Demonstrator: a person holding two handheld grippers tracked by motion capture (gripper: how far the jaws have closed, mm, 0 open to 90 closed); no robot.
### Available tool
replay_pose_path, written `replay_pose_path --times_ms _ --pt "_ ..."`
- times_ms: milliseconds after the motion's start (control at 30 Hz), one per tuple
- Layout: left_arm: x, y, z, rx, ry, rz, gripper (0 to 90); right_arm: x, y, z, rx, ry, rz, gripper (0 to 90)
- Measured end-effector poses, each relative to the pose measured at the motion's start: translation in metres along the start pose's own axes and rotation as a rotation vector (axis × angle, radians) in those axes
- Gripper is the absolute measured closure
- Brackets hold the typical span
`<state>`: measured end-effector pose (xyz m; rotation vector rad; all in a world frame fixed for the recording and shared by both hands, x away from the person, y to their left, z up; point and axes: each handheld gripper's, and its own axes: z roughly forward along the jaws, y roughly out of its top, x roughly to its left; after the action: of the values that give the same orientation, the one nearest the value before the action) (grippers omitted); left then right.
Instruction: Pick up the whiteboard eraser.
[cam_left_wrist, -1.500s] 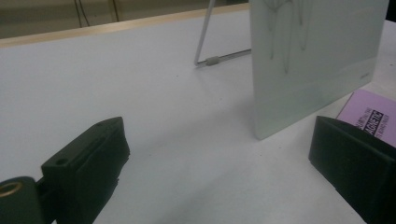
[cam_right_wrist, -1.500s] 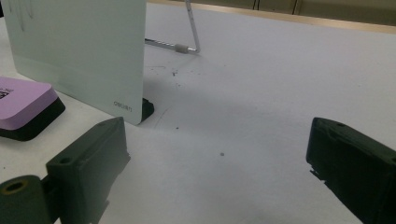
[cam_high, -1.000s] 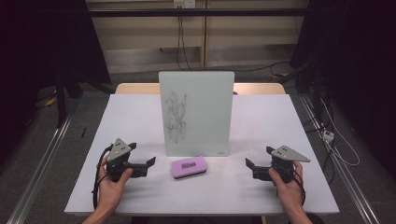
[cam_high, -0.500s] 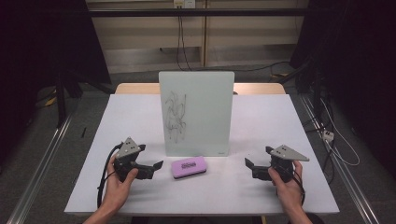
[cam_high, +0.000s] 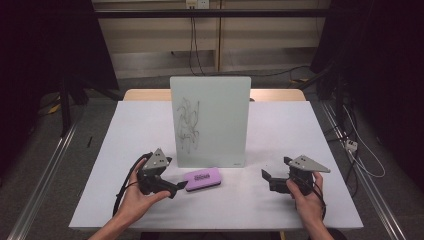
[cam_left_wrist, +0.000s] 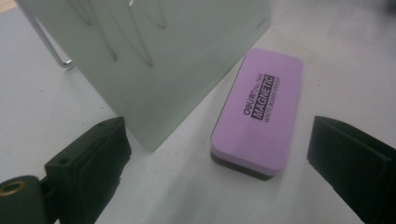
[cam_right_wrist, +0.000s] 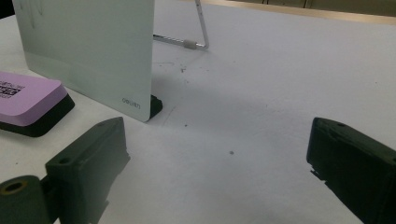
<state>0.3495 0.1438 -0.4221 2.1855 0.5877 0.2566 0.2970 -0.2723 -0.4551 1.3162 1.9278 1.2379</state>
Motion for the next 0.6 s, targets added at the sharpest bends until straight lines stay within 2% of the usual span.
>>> replay_pose_path --times_ms 33,67,133,200,333,367,400,467,533,600 --pt "-0.001 0.002 0.001 0.011 0.015 0.005 5.7 0.000 0.000 0.000 0.001 0.000 0.000 4.7" --pt "0.000 0.004 0.002 0.011 -0.015 0.002 5.7 0.000 0.000 0.000 0.002 -0.002 0.000 4.7" --pt "0.000 0.008 0.005 0.014 -0.013 0.008 5.7 -0.001 0.000 0.000 -0.001 -0.003 0.003 4.7" --pt "-0.001 0.012 0.008 0.009 -0.033 0.012 5.6 0.000 0.000 -0.001 0.001 -0.007 0.001 4.7" --pt "-0.003 0.018 0.013 0.032 -0.058 0.030 5.7 0.001 0.001 -0.002 -0.001 -0.008 0.002 4.7" --pt "-0.005 0.019 0.014 0.044 -0.039 0.036 5.7 0.001 0.001 -0.001 -0.002 -0.008 -0.001 4.7" --pt "-0.004 0.020 0.015 0.047 -0.065 0.043 5.8 0.001 0.001 -0.001 -0.005 -0.008 -0.005 4.7" --pt "-0.006 0.021 0.017 0.045 -0.076 0.036 6.6 0.001 0.001 0.000 -0.002 -0.009 -0.005 4.7" --pt "-0.005 0.024 0.019 0.077 -0.090 0.066 7.0 0.001 0.001 0.000 0.001 -0.009 -0.005 4.7" --pt "-0.006 0.027 0.021 0.077 -0.090 0.060 7.7 0.001 0.001 0.000 0.000 -0.009 -0.005 4.7"
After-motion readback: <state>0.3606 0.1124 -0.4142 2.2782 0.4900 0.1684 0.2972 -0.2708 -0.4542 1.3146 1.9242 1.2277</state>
